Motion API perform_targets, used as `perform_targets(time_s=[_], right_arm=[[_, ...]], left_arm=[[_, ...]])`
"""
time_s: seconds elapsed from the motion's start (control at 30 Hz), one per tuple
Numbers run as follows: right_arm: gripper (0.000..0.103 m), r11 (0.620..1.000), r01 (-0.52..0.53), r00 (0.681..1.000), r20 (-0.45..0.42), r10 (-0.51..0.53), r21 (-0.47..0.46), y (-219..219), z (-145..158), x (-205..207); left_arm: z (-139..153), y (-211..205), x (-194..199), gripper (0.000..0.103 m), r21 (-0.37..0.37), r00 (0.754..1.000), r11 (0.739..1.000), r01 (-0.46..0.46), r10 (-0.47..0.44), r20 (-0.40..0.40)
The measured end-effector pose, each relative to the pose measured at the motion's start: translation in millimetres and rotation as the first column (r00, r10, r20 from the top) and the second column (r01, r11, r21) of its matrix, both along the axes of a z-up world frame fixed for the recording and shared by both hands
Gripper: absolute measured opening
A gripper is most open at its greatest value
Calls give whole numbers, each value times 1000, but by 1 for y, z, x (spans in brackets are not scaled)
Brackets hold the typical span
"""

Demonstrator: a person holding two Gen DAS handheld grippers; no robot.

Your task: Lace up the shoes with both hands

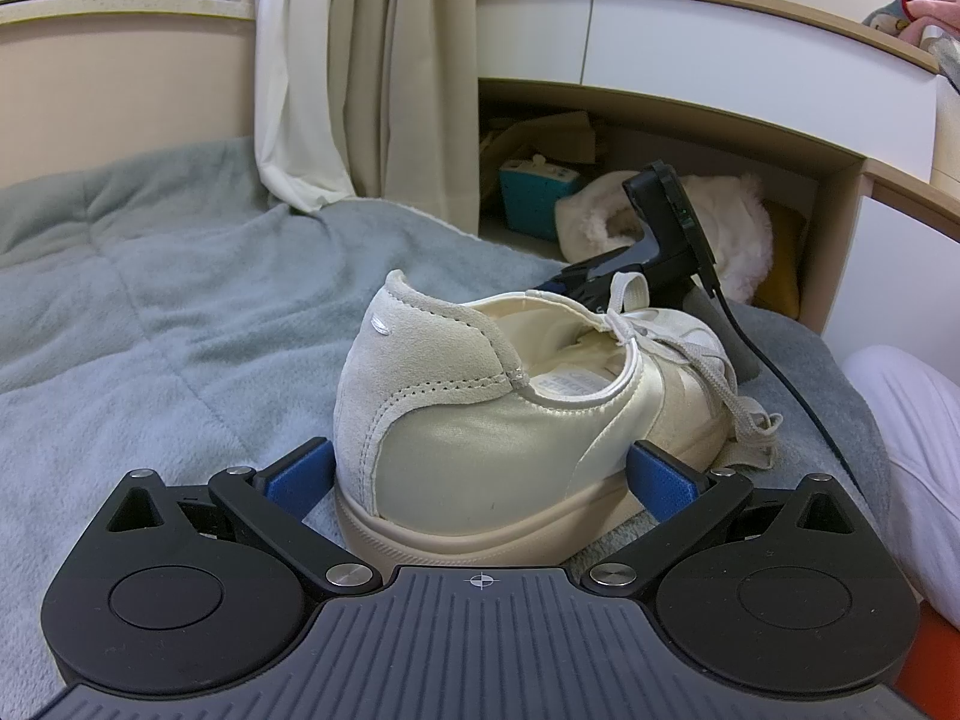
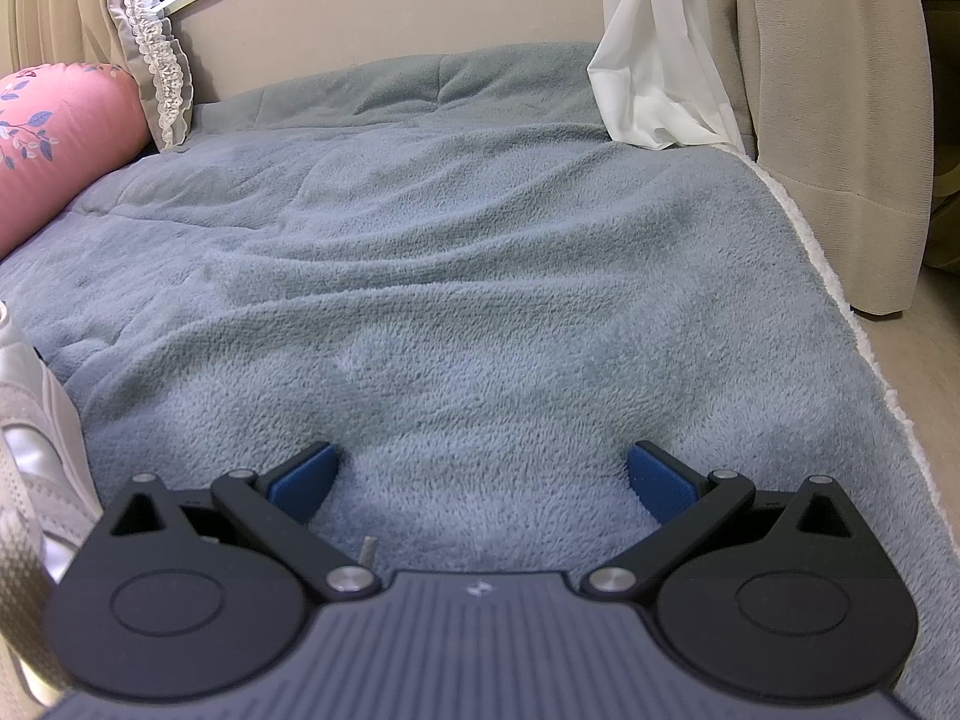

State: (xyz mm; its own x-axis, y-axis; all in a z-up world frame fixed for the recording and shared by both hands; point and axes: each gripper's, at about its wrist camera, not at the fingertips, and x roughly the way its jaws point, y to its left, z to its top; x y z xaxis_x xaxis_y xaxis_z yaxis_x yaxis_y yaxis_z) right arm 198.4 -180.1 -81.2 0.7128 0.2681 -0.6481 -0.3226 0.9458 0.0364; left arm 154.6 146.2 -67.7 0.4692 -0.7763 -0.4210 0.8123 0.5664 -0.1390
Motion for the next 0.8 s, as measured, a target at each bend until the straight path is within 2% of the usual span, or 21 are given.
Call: perform_targets(time_s=[0.8], right_arm=[[103, 1000, 0, 1000, 0, 0, 0, 0, 0, 0]], left_arm=[[0, 0, 0, 103, 0, 1000, 1000, 0, 0, 0]])
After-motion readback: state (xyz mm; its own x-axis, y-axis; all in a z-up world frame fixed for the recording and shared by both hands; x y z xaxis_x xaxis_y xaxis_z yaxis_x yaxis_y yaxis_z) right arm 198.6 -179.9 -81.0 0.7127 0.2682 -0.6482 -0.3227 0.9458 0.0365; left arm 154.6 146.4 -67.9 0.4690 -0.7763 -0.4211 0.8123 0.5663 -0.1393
